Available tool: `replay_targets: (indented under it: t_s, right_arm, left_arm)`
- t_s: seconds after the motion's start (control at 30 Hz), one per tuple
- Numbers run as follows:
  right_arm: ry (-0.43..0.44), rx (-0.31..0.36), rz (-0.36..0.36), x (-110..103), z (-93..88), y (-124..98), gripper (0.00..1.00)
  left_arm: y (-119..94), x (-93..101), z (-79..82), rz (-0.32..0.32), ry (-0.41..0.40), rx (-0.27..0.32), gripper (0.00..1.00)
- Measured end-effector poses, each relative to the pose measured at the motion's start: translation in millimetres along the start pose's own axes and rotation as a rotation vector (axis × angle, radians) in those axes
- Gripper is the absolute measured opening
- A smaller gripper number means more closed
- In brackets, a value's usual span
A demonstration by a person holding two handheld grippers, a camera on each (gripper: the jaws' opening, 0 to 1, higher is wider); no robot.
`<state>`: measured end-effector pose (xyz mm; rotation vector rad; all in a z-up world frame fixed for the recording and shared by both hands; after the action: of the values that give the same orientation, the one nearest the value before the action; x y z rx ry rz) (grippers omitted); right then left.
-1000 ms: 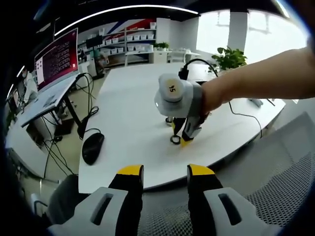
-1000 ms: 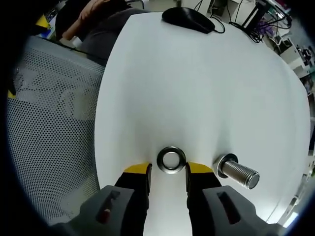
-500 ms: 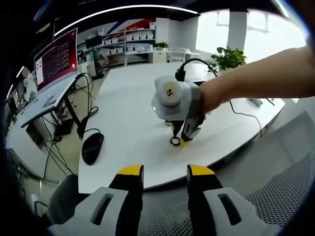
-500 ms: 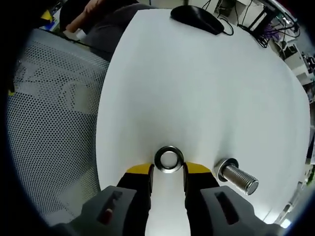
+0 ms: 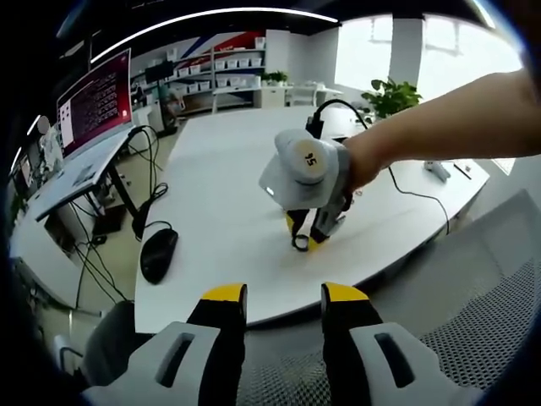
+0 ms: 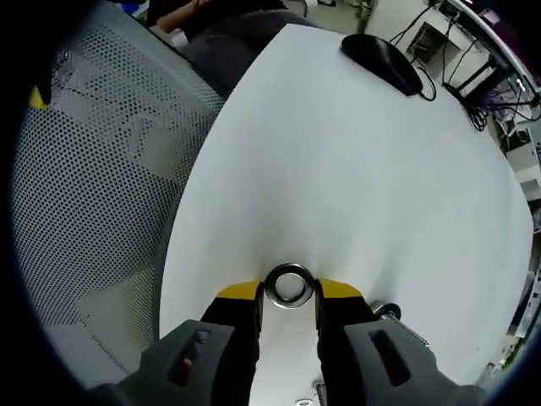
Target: Place the washer onto the threaded stud by aligning its center hole with the stud, sliding it down to the base, and recovering from edge contact or off-axis alignment until the washer reaches the visible bottom stop.
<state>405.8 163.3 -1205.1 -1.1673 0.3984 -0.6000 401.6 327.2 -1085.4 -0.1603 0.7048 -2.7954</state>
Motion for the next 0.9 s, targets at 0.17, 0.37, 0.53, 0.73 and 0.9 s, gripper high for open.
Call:
replay_targets:
  t_s: [0.17,0.37,0.53,0.73,0.9]
  right_arm:
    - [-0.007,0.032,0.002,-0.2,-0.9,0.6,0.25]
    - [-0.004,0.033,-0.003,-2.1,2.1,2.0,0.24]
    - [0.043,0.058,-0.042,2.7,-1.7,-1.4,0.23]
    - [0.051,0.099,-0.056,-2.7,2.5,-19.1,0.23]
    - [0.063,0.117,-0.056,-1.0,5.3,-32.6,0.23]
  left_arm:
    - [-0.1,0.0,0.2,0.000,0.000,0.001,0.33]
    - [-0.5,0.2,0.4,0.000,0.000,0.001,0.33]
    - [-0.2,0.2,0.5,-0.003,0.003,-0.001,0.33]
    - [0.2,0.0,0.3,-0.005,0.003,-0.002,0.33]
    - [0.2,0.2,0.4,-0.006,0.003,-0.001,0.33]
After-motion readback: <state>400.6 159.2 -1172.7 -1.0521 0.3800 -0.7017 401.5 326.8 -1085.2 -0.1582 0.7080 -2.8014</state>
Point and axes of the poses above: the point that each gripper's makers call its tool centre point, and the gripper's own axes: y roughly forward along the fingers, x roughly to its right, z roughly out of its top, the point moved 4 cm from there along -y, roughly backward along the fingers, and after that the axes turned 13 degrees about x, right-handed, at the moved point
